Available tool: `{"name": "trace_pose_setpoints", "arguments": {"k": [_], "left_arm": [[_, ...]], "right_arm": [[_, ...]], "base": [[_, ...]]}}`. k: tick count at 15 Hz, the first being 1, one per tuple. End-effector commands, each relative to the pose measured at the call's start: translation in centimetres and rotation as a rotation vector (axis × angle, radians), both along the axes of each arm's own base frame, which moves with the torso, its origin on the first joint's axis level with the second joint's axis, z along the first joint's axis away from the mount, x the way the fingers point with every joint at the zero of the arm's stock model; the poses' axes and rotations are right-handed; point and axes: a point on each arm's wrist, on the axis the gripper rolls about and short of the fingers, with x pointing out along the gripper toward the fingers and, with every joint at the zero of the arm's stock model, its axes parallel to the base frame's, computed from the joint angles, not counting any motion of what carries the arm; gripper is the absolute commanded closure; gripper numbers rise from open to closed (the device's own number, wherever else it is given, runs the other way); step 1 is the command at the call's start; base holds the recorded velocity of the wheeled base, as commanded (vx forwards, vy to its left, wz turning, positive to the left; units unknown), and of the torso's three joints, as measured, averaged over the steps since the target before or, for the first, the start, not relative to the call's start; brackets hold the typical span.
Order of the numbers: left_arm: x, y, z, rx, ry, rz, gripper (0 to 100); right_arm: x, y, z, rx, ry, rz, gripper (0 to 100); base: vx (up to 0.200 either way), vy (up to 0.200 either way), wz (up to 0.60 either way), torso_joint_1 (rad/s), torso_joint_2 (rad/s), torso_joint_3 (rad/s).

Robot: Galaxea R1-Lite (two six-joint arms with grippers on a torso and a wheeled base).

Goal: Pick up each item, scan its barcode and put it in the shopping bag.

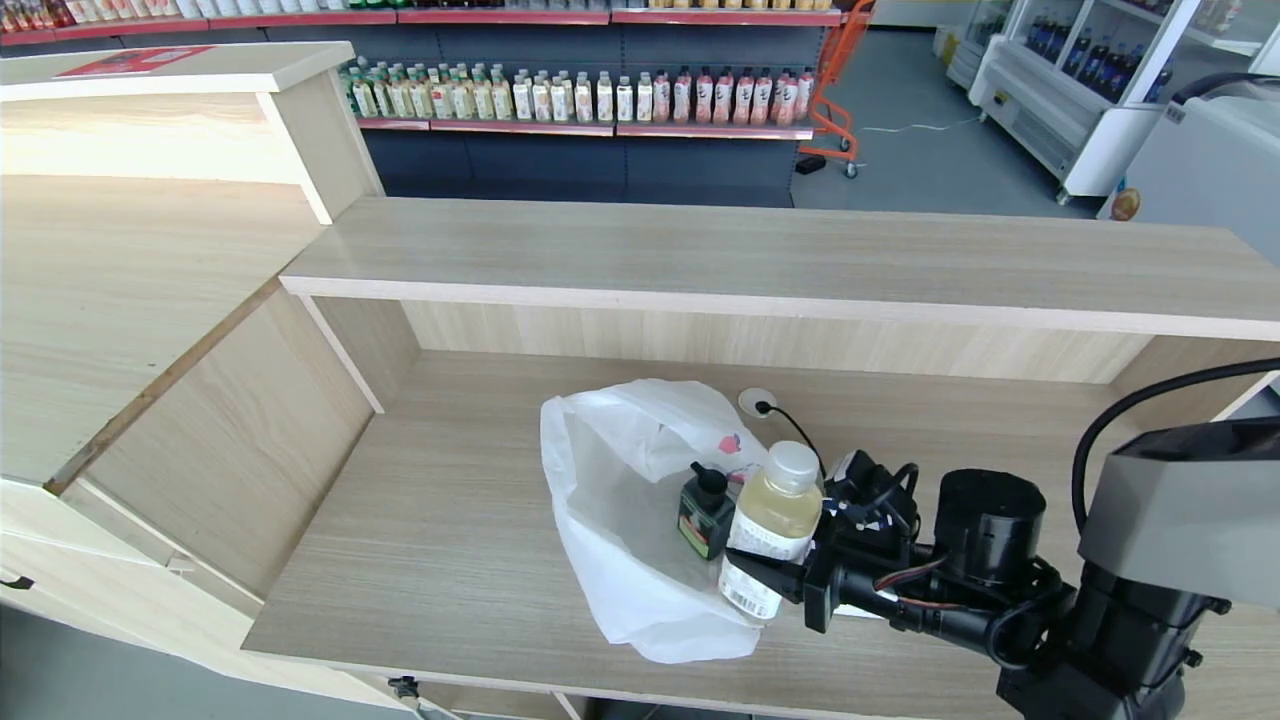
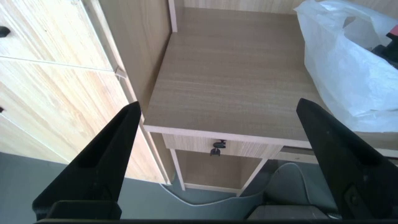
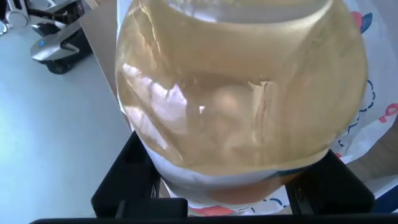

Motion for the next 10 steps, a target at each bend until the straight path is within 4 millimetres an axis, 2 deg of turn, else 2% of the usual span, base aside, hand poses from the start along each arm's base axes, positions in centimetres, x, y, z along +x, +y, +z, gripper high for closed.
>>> {"name": "trace_pose_setpoints", "arguments": {"k": [1, 6, 10], "left_arm": [[0.0, 0.0, 0.0, -0.001, 0.000, 0.000, 0], [0.0, 0.0, 0.0, -0.001, 0.000, 0.000, 0], [0.0, 0.0, 0.0, -0.001, 0.000, 0.000, 0]], "right_arm": [[0.5, 0.2, -1.4, -0.029, 0.012, 0.002, 100], [1.7, -0.2, -2.9, -0.105, -0.052, -0.005, 100], [2.9, 0.2, -2.6, -0.085, -0.094, -0.010, 100]], "base": [[0.000, 0.000, 0.00, 0.000, 0.00, 0.000], [0.000, 0.000, 0.00, 0.000, 0.00, 0.000], [0.000, 0.000, 0.00, 0.000, 0.00, 0.000]]}}
